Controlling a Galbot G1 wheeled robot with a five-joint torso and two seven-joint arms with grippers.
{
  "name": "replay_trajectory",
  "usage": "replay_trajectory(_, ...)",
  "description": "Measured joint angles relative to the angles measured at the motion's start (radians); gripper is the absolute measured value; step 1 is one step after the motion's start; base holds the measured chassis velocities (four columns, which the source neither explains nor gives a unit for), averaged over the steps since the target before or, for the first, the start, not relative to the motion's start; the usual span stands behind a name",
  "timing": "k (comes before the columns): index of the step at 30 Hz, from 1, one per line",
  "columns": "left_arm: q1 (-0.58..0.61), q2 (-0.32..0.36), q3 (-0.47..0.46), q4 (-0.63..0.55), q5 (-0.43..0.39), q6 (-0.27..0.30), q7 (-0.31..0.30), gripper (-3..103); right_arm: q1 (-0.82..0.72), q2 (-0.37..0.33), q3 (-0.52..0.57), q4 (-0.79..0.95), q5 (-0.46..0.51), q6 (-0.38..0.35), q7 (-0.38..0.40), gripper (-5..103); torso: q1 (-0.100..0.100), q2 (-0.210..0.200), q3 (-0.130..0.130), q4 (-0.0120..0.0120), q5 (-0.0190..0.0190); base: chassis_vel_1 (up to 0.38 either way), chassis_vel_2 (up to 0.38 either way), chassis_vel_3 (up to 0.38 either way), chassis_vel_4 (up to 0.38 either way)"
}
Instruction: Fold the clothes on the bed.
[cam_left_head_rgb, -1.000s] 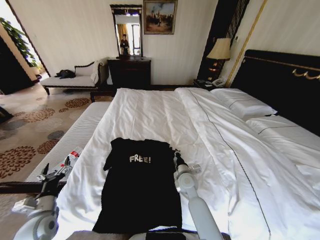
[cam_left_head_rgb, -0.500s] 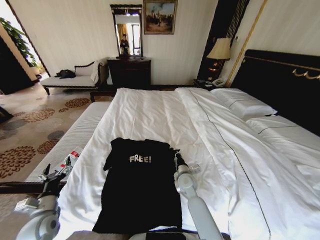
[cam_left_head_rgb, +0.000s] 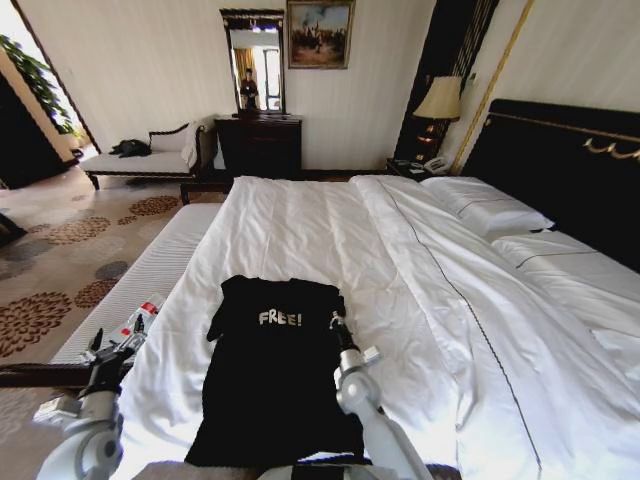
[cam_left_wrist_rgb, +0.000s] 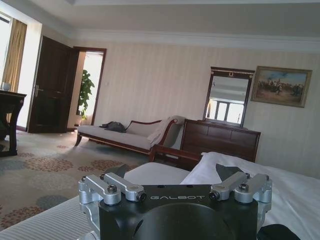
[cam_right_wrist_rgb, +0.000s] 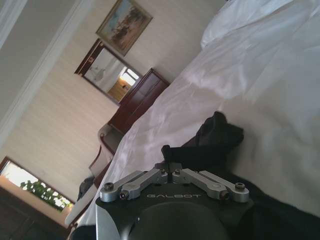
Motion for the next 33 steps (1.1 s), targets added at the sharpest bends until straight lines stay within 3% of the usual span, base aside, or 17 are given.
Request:
replay_trajectory(5,0.000,0.001,-0.002,0.005,-0.002,-0.004,0.001,100,-0.020,-0.008,-0.020,-0.012,-0.046,0.007,0.001,-3,0.000,0.000,0.000,0.0000,0.0001,0.000,0.000,0.000,0.000)
replay_trajectory(7,-0.001,0.001,-0.002,0.010,-0.003,-0.006,0.001,100,-0.037,-0.013,-0.015,-0.011,-0.062,0.014,0.010,8,0.000,0.000,0.000,0.0000,0.0001,0.000,0.000,0.000,0.000)
replay_trajectory(12,-0.004,0.003,-0.002,0.018,-0.003,-0.010,0.002,100,-0.063,-0.024,-0.005,0.011,-0.066,0.019,0.018,18,0.000,0.000,0.000,-0.0001,0.0001,0.000,0.000,0.000,0.000)
replay_trajectory(14,-0.006,0.005,-0.002,0.025,-0.003,-0.012,0.002,100,-0.088,-0.032,0.008,0.043,-0.056,0.021,0.057,29,0.000,0.000,0.000,0.0000,0.0001,0.000,0.000,0.000,0.000)
replay_trajectory(15,-0.007,0.005,-0.002,0.026,-0.003,-0.012,0.002,100,-0.094,-0.034,0.011,0.054,-0.052,0.021,0.070,29,0.000,0.000,0.000,0.0000,0.0001,0.000,0.000,0.000,0.000)
replay_trajectory(16,-0.009,0.006,-0.002,0.030,-0.003,-0.013,0.002,100,-0.108,-0.038,0.017,0.084,-0.043,0.021,0.105,40,0.000,0.000,0.000,0.0000,0.0001,0.000,0.000,0.000,0.000)
replay_trajectory(20,-0.013,0.008,-0.002,0.035,-0.003,-0.013,0.003,100,-0.130,-0.044,0.019,0.143,-0.020,0.018,0.147,45,0.000,0.000,0.000,-0.0001,0.0001,0.000,0.000,0.000,0.000)
replay_trajectory(24,-0.022,0.010,0.004,0.042,-0.002,-0.013,0.003,100,-0.149,-0.054,0.016,0.237,0.046,-0.006,0.200,67,0.000,0.000,0.000,-0.0001,0.0000,0.000,0.000,0.000,0.000)
replay_trajectory(26,-0.024,0.009,0.007,0.042,-0.001,-0.012,0.003,100,-0.137,-0.054,0.020,0.237,0.070,-0.014,0.220,73,0.000,0.000,0.000,-0.0002,0.0001,0.000,0.000,0.000,0.000)
replay_trajectory(28,-0.026,0.008,0.010,0.040,0.002,-0.010,0.003,100,-0.084,-0.050,0.037,0.205,0.137,-0.037,0.296,83,0.000,0.000,0.000,-0.0001,0.0000,0.000,0.000,0.000,0.000)
replay_trajectory(33,-0.023,0.010,0.007,0.038,0.004,-0.009,0.003,100,0.037,-0.055,0.049,0.082,0.220,-0.069,0.344,97,0.000,0.000,0.000,0.0000,0.0002,0.000,0.000,0.000,0.000)
